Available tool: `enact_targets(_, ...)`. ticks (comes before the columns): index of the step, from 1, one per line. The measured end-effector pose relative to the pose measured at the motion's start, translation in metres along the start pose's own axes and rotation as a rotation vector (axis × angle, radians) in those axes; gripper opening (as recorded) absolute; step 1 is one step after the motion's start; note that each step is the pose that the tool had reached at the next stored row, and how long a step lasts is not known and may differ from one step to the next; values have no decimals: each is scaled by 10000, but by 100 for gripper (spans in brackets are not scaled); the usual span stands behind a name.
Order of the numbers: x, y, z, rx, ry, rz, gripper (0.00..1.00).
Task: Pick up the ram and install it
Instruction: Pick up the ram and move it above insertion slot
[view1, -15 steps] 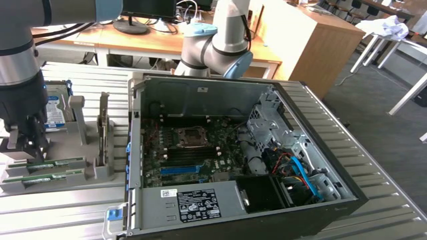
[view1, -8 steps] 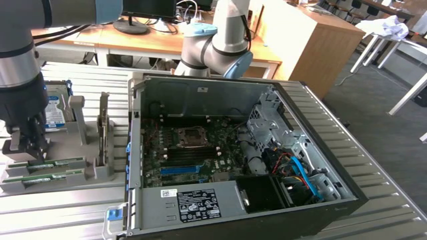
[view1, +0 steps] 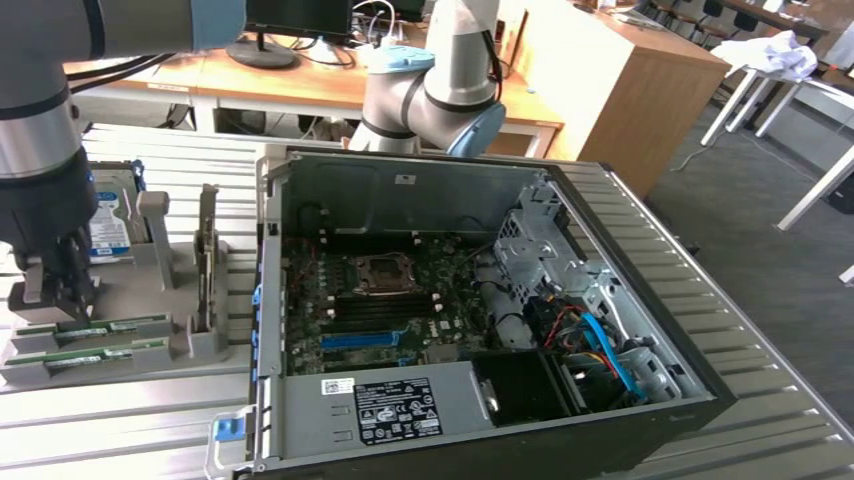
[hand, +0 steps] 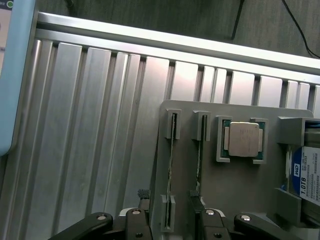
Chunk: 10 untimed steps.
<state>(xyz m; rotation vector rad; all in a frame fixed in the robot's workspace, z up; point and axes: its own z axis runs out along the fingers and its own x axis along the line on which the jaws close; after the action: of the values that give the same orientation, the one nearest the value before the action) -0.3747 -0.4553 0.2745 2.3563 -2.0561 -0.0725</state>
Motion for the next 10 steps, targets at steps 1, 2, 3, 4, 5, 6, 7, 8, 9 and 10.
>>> enact_targets(1,0,0,3,0,0,0,41)
enact_targets(2,0,-2,6,0,-1,0,41)
enact_targets(3,0,-3,8,0,0,0,41)
enact_targets(4,1,-4,10,0,0,0,41)
enact_targets(5,1,-5,11,-1,0,0,41)
enact_targets(6,2,-9,14,2,-1,-3,41)
enact_targets(7,2,-13,15,1,-1,-4,41)
enact_targets(8,2,-14,17,2,-1,-4,41)
enact_targets(9,2,-14,17,-1,0,-3,41)
enact_targets(10,2,-15,19,-1,0,-3,41)
